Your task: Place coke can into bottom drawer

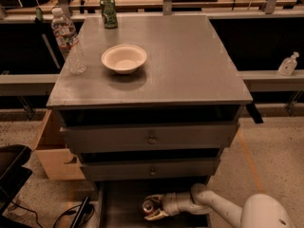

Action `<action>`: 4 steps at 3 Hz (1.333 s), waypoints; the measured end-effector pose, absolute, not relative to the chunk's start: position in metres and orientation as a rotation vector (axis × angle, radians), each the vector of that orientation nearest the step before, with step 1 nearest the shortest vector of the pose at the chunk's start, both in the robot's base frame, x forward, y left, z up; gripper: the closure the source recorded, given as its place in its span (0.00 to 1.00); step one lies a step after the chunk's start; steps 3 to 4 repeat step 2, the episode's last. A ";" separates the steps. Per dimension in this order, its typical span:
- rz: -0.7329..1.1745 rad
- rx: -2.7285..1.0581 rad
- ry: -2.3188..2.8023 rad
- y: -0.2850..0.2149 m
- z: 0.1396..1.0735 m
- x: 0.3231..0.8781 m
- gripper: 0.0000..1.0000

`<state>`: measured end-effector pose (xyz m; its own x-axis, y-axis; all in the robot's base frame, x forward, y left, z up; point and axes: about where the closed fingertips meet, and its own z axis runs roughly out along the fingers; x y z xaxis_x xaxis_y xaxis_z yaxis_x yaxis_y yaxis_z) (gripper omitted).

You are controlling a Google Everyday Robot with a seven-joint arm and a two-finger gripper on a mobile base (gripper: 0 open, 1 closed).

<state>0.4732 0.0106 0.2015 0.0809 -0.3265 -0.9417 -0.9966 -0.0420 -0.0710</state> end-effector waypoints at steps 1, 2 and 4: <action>1.001 -1.509 1.373 0.013 0.201 0.472 0.03; 1.004 -1.509 1.372 0.014 0.201 0.471 0.00; 1.004 -1.509 1.372 0.014 0.201 0.471 0.00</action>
Offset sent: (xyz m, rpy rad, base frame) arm -0.0012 0.0020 -0.0003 0.0021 0.0019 0.0026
